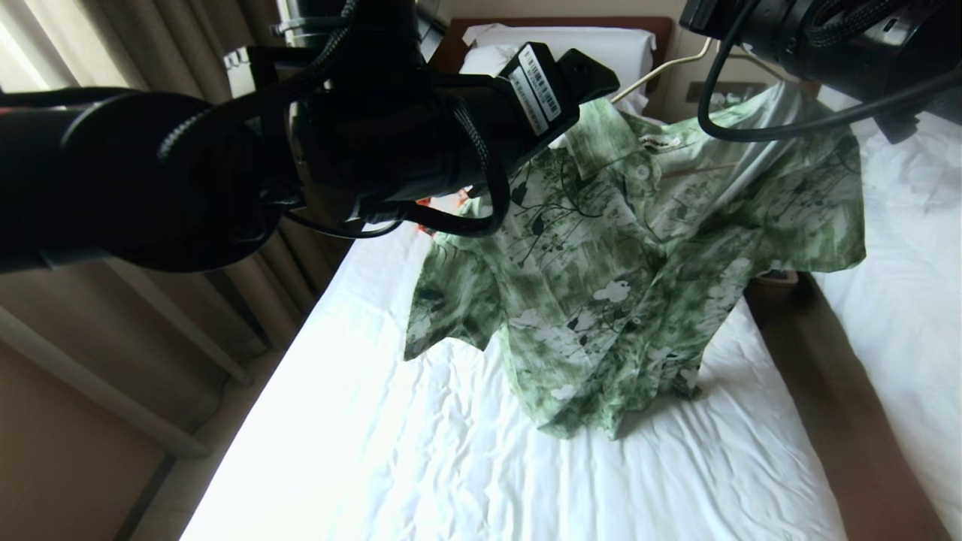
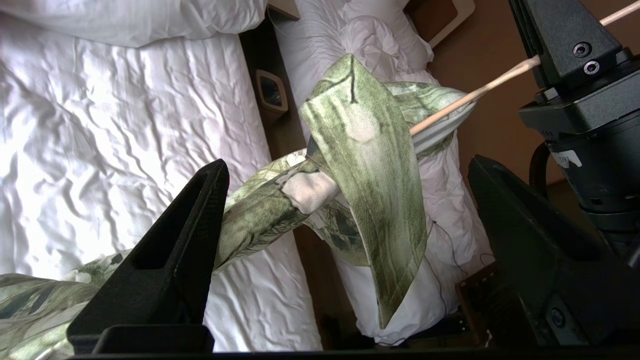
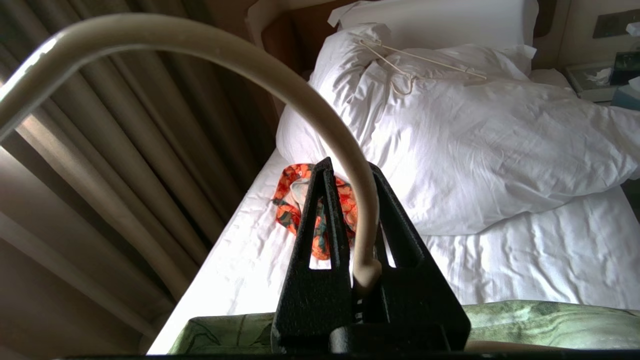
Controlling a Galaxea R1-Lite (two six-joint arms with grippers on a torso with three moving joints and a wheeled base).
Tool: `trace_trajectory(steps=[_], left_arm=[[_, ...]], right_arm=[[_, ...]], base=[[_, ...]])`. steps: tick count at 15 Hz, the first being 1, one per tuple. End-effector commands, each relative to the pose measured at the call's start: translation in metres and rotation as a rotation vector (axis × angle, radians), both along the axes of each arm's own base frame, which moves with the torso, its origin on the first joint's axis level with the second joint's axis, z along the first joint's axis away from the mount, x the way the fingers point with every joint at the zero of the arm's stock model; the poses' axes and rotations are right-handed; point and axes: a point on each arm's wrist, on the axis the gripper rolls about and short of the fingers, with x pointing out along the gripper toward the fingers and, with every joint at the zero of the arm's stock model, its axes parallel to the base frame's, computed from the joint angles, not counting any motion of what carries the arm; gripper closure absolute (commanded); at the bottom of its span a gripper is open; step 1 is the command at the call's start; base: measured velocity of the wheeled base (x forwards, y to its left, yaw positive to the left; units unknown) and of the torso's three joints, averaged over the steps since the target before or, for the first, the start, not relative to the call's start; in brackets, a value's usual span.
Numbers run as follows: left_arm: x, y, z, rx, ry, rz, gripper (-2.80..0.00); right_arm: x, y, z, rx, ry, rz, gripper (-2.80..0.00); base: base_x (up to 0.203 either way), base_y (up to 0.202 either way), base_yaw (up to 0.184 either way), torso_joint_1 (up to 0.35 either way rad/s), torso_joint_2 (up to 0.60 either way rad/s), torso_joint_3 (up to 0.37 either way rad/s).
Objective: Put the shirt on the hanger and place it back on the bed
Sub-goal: Take the clothes hanger out of the clothes
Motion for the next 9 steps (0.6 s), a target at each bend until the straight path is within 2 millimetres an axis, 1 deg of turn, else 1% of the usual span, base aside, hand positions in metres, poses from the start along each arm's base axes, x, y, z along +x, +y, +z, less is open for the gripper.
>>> trace_trajectory(steps=[1,9], left_arm=[[-0.0011,-0.002,-0.0002,-0.003,0.002,-0.003,0.0],[-0.0002,-0.0039,0.0031,-0.001,-0.024,-0.006,0.0]], right_arm=[[0.0003,0.0003,-0.0005,0.0,0.0,-0.001,0.0],[0.0018,0.0031,-0.0027,-0.004,0.006,0.004,0.0]], base=[[0.0,0.0,0.0,0.0,0.0,0.0],[0.0,0.0,0.0,0.0,0.0,0.0]])
